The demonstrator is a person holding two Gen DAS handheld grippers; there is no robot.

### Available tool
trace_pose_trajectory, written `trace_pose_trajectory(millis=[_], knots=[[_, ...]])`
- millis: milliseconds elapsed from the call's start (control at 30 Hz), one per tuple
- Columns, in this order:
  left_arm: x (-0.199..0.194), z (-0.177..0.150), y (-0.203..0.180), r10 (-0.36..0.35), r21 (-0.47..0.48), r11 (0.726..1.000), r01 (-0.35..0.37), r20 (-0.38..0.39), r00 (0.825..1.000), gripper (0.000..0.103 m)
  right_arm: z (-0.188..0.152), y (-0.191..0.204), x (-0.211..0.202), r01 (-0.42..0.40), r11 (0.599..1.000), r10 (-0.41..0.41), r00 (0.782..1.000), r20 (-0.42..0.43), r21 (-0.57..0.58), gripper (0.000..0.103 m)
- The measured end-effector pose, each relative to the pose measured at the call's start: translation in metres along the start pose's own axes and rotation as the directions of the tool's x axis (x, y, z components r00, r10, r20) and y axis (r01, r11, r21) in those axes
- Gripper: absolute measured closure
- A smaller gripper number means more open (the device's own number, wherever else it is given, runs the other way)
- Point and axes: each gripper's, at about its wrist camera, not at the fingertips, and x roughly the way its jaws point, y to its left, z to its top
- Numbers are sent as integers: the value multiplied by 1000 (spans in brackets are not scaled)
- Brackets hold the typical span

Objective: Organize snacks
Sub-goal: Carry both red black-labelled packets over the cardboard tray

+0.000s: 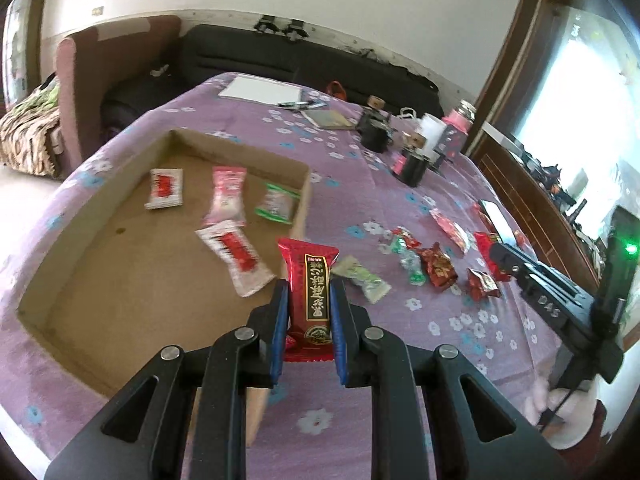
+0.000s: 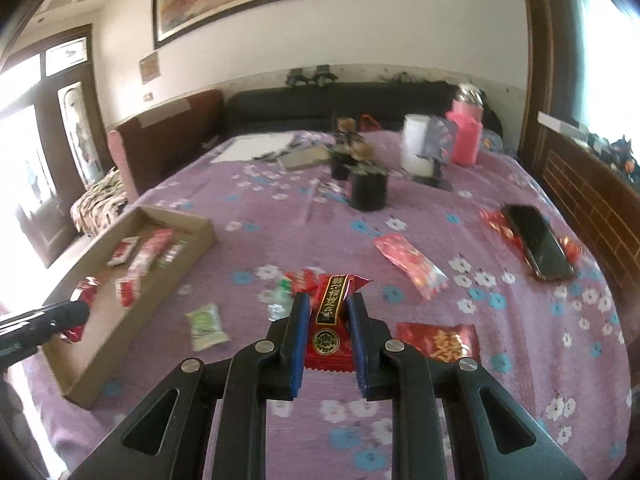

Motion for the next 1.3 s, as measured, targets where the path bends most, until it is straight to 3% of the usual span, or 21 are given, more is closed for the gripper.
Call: trace_pose_trajectory(millis=[167,300,433,600,867,1033,1300], knots=[[-9,-4,34,46,-54,998,-45,14,999,86,6,30,-7,-97,995,97,995,-12,-18,83],[-13,-6,63,75,-102,992,-73,16,997,86,11,48,-2,-233,972,234,971,-54,20,83],[-12,-3,86,92,-131,987,-90,10,996,86,16,66,17,-389,915,400,909,-116,105,83],[5,9,104,123,-123,985,-125,-25,992,86,21,95,40,-482,861,506,846,-169,163,83],[47,28,121,141,-100,983,-153,-113,983,86,21,160,75,-532,838,544,796,-265,122,84],[61,39,123,152,-91,982,-166,-138,979,86,17,190,100,-534,841,532,783,-322,90,84],[74,48,135,203,-103,970,-221,-158,966,84,13,206,127,-523,847,518,776,-360,92,82]])
